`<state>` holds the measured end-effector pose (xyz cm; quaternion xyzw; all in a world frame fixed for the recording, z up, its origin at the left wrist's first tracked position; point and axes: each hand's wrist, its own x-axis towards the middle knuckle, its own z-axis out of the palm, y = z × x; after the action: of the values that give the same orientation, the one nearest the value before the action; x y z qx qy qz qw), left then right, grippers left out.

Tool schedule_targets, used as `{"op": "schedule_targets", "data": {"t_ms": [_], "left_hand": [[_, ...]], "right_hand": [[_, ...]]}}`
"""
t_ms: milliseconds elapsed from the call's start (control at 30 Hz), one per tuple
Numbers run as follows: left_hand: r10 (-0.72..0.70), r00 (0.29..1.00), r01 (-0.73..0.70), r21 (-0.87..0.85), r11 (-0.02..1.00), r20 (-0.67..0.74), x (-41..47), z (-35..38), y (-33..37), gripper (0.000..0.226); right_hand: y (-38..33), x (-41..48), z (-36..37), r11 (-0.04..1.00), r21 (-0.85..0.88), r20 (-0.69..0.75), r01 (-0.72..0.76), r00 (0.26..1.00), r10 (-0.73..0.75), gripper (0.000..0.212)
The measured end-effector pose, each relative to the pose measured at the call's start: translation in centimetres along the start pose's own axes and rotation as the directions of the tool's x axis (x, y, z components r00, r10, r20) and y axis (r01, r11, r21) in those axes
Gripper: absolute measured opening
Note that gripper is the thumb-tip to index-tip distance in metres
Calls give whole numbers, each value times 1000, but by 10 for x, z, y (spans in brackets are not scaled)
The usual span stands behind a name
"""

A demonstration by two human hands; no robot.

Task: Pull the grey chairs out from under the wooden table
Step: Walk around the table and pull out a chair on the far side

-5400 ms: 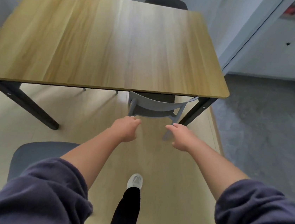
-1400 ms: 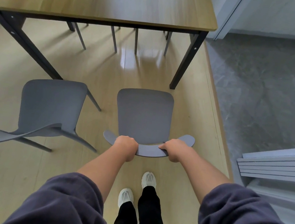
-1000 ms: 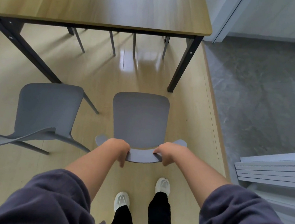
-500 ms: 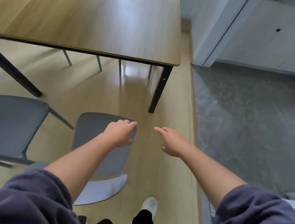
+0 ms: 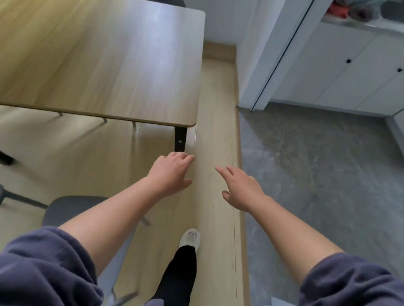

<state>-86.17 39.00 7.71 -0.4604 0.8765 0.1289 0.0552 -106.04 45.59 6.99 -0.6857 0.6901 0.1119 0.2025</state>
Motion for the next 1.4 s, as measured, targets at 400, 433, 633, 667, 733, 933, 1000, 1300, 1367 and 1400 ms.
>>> {"op": "schedule_targets", "data": {"t_ms": [400,433,633,667,733,933,1000,1300,1367,1400], "left_hand": [[49,998,-49,-20,999,-33,223,-69,-8,66],[46,998,-47,-29,998,-35,236,-73,-8,67],[-2,999,-1,-72,997,-43,315,-89,-12,66],[-11,999,8,-75,997,-46,326,-90,-14,66],[-45,998,42,-77,996,-48,353,-92,-17,65],[-176,982,169,-101,980,-62,446,-103,-22,62],[-226,972,217,-112,970,-65,476,-111,-19,62],[-342,933,327,-136,935,-109,589,-156,-32,56],[-366,922,346,-156,925,-123,615,-168,-46,56],[-374,918,351,-167,921,-131,628,-173,-54,56]], "right_hand": [[115,167,-139,999,12,-68,-37,997,38,71],[121,176,-146,999,15,-71,-39,997,40,71],[161,243,-186,1000,4,-68,-19,997,19,71],[167,254,-191,1000,0,-64,-8,998,8,72],[181,283,-200,1000,-14,-51,19,999,-19,72],[235,379,-236,993,-31,-6,114,993,-114,72],[253,408,-255,986,-41,0,159,987,-159,72],[303,524,-332,965,-37,19,259,966,-258,71],[306,549,-343,958,-39,28,283,959,-282,71],[308,563,-348,957,-41,31,289,957,-288,71]]}}
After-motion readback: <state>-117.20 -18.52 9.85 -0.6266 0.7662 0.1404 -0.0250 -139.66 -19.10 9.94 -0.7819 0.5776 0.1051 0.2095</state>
